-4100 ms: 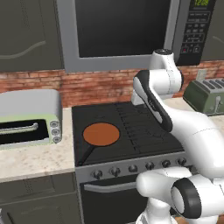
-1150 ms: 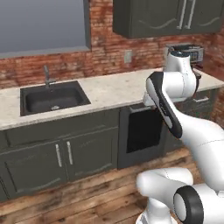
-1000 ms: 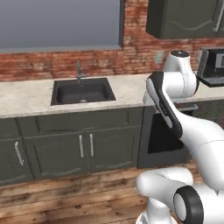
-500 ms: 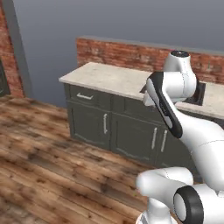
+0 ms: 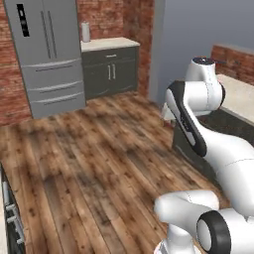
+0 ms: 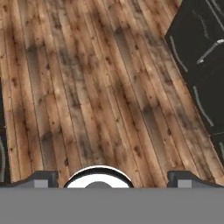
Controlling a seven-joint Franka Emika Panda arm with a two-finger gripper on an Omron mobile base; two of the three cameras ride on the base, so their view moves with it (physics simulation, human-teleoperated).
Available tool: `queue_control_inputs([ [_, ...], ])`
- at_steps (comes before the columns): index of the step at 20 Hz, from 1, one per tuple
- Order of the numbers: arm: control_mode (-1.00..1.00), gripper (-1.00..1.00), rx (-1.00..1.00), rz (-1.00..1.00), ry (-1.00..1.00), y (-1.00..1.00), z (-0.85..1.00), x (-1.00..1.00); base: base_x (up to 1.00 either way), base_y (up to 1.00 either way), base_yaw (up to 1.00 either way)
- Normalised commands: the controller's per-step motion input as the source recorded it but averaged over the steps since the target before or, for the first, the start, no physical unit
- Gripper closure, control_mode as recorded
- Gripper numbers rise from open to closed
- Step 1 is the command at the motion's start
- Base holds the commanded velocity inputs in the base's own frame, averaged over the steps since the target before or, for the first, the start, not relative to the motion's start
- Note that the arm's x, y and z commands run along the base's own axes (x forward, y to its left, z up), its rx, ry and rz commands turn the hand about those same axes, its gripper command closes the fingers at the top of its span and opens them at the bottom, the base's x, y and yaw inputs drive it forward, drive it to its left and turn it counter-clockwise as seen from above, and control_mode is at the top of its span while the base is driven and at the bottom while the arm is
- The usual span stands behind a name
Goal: Retrieve the chicken drumstick from the fridge and place it on the saucepan with marinade on the stove.
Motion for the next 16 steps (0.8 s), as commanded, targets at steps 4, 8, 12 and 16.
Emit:
queue_control_inputs([
  [4,1.0,-1.0,0.0,0.0,0.0,0.0,0.0,0.0,0.48,0.0,0.83],
  [8,1.0,-1.0,0.0,0.0,0.0,0.0,0.0,0.0,1.0,-0.18,0.35],
  [12,1.0,-1.0,0.0,0.0,0.0,0.0,0.0,0.0,1.0,0.0,0.18],
  [16,1.0,-1.0,0.0,0.0,0.0,0.0,0.0,0.0,1.0,0.0,0.17],
])
